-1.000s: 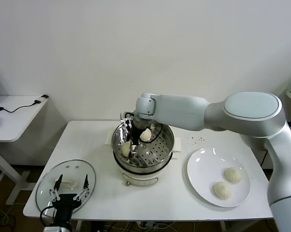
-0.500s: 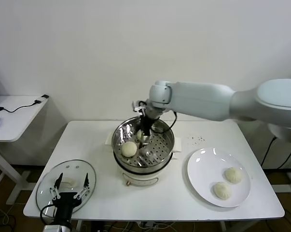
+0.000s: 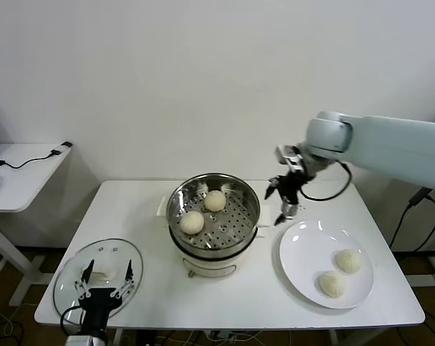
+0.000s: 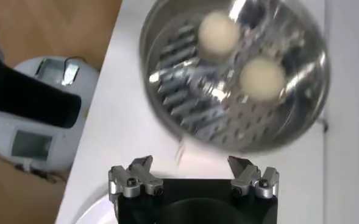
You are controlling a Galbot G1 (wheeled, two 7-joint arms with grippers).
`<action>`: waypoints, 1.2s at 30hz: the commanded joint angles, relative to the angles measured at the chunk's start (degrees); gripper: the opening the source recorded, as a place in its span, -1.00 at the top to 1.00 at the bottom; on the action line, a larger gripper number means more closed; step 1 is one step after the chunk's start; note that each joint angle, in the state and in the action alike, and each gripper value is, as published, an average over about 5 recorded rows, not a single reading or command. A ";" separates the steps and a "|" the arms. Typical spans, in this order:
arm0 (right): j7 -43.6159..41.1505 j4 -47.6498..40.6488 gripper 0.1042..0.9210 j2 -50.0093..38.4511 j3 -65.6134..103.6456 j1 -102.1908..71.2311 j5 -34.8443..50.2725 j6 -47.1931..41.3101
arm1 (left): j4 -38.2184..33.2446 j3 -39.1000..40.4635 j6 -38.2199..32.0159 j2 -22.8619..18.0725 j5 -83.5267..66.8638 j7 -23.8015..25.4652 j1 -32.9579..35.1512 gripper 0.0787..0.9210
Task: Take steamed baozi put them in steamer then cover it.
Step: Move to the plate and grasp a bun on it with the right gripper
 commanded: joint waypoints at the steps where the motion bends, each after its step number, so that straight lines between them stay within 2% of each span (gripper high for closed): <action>1: -1.17 6.51 -0.76 -16.05 5.66 -10.79 -13.94 0.87 | 0.20 0.10 0.16 -0.07 0.42 0.01 0.11 -0.77; 7: -1.09 3.93 -0.76 -17.82 12.60 -23.71 -20.65 1.00 | 0.71 -0.03 0.13 -0.33 0.77 -0.03 0.31 -0.77; 15: -0.93 0.48 -0.76 -16.63 17.47 -33.04 -25.01 1.22 | 1.39 -0.45 0.03 -0.46 0.49 -0.09 0.44 -0.77; 22: -0.55 -3.52 -0.76 -14.59 19.86 -36.89 -26.97 1.52 | 1.96 -0.79 -0.09 -0.62 0.38 -0.13 0.48 -0.77; 36: 0.14 -6.01 -0.75 -11.74 22.00 -38.94 -27.39 1.48 | 2.64 -0.92 -0.34 -0.93 0.54 -0.20 0.63 -0.77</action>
